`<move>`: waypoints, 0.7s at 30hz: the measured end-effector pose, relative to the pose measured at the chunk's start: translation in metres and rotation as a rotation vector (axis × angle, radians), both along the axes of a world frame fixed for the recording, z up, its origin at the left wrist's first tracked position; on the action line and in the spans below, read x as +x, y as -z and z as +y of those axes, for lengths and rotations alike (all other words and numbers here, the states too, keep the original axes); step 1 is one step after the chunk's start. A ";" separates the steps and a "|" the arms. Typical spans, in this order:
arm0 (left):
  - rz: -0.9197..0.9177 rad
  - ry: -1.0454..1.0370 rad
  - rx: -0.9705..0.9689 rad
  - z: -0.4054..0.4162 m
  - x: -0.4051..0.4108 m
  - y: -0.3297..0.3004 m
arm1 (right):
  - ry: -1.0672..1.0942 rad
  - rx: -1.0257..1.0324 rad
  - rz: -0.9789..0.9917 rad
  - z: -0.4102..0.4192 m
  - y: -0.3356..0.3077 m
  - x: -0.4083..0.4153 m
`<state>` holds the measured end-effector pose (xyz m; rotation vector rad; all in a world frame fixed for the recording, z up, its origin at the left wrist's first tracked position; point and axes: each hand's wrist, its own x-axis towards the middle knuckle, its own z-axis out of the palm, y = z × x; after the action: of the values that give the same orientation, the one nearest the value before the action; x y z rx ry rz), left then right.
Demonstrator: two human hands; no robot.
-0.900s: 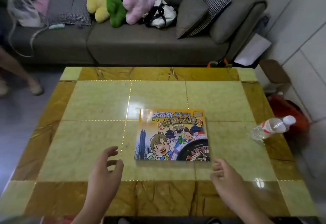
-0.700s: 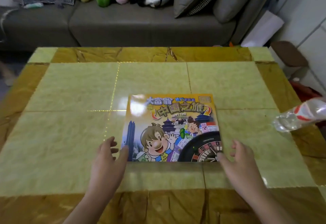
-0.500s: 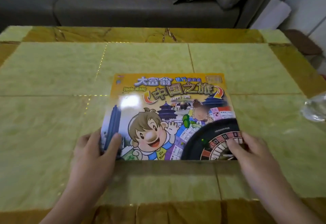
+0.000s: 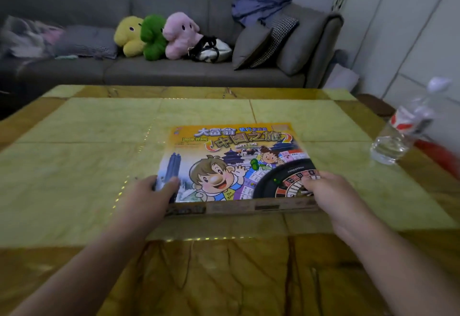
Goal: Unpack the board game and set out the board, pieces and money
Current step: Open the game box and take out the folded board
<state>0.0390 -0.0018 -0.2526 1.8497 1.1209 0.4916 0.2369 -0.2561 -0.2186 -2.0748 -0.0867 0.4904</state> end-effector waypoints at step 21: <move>-0.184 0.100 0.082 -0.009 -0.008 -0.018 | -0.063 0.108 -0.152 -0.022 -0.018 -0.010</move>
<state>0.0307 -0.0105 -0.2347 1.8787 0.8931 0.6439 0.2266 -0.2781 -0.2008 -2.0056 -0.2628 0.3572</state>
